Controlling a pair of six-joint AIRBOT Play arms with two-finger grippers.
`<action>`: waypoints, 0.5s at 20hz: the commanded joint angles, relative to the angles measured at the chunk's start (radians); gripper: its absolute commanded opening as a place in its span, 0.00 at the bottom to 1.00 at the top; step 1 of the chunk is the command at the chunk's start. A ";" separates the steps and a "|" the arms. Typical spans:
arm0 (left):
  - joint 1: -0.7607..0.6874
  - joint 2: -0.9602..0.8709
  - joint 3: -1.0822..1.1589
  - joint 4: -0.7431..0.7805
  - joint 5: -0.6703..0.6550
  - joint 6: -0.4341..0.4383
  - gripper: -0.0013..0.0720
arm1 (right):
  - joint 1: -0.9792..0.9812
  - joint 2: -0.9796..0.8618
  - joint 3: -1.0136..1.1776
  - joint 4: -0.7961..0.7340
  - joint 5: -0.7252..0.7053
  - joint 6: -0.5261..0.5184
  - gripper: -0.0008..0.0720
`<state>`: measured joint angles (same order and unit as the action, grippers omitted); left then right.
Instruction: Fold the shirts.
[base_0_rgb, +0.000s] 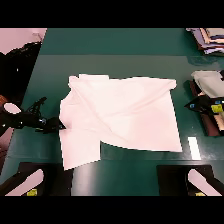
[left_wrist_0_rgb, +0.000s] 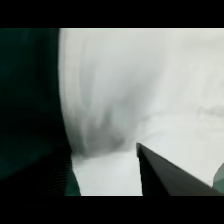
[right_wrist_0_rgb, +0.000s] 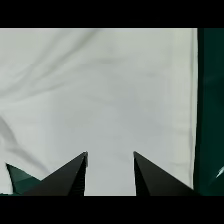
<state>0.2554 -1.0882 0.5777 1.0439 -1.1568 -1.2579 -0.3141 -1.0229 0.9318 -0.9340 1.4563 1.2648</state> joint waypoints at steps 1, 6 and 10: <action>-0.020 -0.003 -0.018 -0.018 0.081 0.001 0.44 | -0.068 0.055 -0.073 -0.029 0.010 -0.002 0.47; -0.020 -0.002 0.083 -0.020 0.035 0.002 0.06 | -0.185 0.105 -0.256 -0.231 0.043 -0.002 0.79; -0.020 -0.002 0.136 -0.027 0.015 0.002 0.06 | -0.222 0.079 -0.412 -0.245 0.043 -0.002 0.68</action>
<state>0.2363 -1.0912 0.6792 1.0260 -1.1236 -1.2552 -0.5072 -0.9344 0.6201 -1.1393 1.4906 1.2617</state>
